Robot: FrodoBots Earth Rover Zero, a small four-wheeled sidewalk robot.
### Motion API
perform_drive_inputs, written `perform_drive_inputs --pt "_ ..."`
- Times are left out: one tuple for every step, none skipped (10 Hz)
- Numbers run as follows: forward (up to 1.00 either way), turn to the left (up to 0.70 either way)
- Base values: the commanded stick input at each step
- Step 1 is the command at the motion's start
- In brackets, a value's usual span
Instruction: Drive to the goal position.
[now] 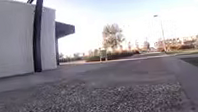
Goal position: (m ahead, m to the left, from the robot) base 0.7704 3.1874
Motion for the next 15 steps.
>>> perform_drive_inputs --pt "0.70 -0.09" --pt "0.70 -0.09" --pt "0.70 -0.09" --pt "0.70 -0.09" --pt "0.70 -0.09" --pt "0.70 -0.09" --pt "0.70 -0.02" --pt "0.70 0.00" --pt "0.70 0.00" --pt "0.70 0.00" --pt "0.70 0.00" --pt "0.70 0.00" --pt "0.70 0.00" --pt "0.70 0.00" --pt "0.70 0.00"
